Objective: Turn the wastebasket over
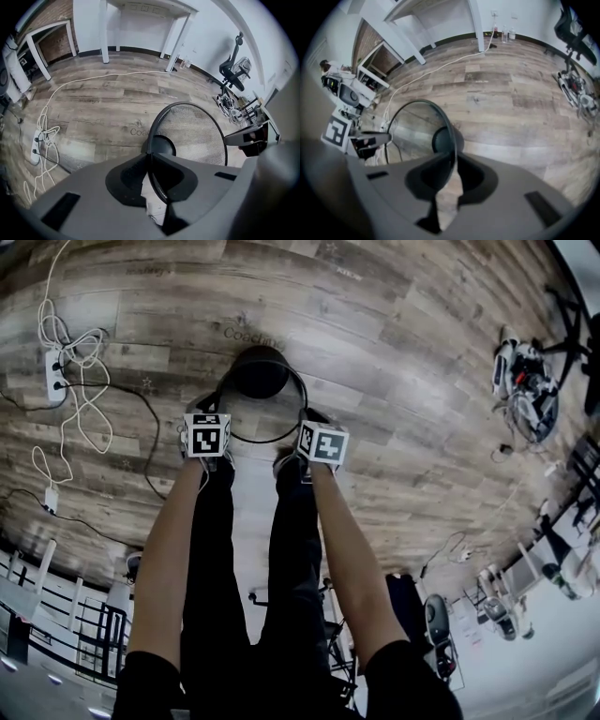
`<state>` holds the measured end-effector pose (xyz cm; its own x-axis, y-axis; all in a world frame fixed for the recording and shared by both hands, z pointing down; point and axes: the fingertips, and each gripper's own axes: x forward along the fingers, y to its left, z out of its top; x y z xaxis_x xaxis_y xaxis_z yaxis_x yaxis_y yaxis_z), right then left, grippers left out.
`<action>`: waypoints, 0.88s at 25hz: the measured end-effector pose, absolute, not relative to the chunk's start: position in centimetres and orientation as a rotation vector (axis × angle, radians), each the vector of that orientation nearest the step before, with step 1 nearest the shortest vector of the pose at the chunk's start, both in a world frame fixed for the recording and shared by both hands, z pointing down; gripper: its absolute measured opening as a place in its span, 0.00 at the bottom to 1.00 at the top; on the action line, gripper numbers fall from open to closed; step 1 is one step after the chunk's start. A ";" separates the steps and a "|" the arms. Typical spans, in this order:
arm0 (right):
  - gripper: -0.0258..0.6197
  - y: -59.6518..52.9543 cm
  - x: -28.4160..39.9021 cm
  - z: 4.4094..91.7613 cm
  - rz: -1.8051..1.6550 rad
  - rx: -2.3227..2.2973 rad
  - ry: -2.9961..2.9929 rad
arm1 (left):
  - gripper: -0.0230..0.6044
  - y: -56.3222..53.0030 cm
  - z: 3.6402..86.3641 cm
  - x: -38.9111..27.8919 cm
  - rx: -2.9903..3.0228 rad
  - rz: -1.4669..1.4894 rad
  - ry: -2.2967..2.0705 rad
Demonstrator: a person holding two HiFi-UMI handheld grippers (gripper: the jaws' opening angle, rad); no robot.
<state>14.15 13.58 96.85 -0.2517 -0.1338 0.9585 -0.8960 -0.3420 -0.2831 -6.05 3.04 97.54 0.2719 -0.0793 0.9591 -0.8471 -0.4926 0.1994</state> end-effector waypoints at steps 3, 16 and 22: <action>0.21 13.6 14.2 96.3 1.608 1.388 -1.288 | 0.16 2.8 97.1 -6.5 1.760 1.272 -0.888; 0.11 12.4 12.9 85.8 1.526 1.403 -1.350 | 0.09 4.6 84.9 -6.3 1.758 1.236 -0.895; 0.10 12.0 12.1 77.2 1.473 1.408 -1.429 | 0.09 4.9 73.9 -5.4 1.927 1.181 -0.870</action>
<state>12.09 12.01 77.16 -0.2202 -0.2231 0.9496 -0.9423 -0.2031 -0.2662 -5.42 4.94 73.89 0.3577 -0.1791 0.9165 -0.8221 -0.5260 0.2180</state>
